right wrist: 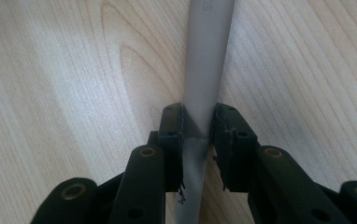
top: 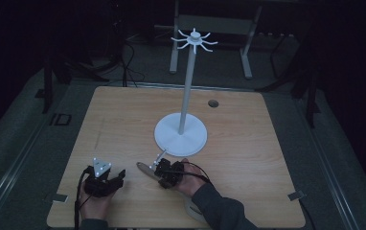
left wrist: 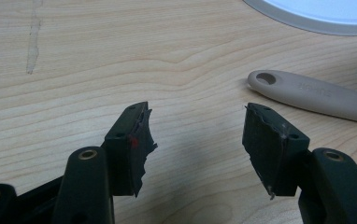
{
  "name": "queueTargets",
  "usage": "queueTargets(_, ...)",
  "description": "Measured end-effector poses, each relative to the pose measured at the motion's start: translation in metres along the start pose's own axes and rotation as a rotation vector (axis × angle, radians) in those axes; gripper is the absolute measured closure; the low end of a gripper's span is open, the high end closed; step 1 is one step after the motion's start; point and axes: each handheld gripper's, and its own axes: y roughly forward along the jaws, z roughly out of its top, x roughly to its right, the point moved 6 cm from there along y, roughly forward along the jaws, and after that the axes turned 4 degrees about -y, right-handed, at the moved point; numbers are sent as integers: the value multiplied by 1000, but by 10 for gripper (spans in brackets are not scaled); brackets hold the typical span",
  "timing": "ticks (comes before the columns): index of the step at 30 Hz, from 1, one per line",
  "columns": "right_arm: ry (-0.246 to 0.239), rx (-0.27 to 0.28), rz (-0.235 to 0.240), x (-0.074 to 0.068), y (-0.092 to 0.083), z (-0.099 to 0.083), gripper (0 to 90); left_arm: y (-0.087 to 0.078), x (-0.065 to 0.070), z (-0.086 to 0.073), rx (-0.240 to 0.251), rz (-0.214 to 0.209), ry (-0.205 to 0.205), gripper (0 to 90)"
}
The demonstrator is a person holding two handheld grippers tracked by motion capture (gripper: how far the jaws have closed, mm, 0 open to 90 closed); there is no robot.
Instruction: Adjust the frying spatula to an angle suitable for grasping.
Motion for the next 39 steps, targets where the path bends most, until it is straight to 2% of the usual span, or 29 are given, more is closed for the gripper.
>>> queueTargets(3,-4,17,-19,1,2,3,703,0,1,0,0,0,5,418)
queueTargets(8,12,12,-14,5,2,2,720,0,-1,0,0,0,-3,418)
queueTargets(16,11,-13,-20,4,2,4,731,0,1,0,-1,-1,0,418)
queueTargets(20,25,0,-15,4,1,3,742,0,0,0,0,0,-2,417)
queueTargets(29,46,62,-41,8,-7,2,743,1,0,0,-1,-1,1,418)
queueTargets(33,57,130,-66,14,-19,3,744,1,1,0,-4,0,4,418)
queueTargets(39,80,179,-84,21,-31,3,743,2,1,0,-5,-2,6,418)
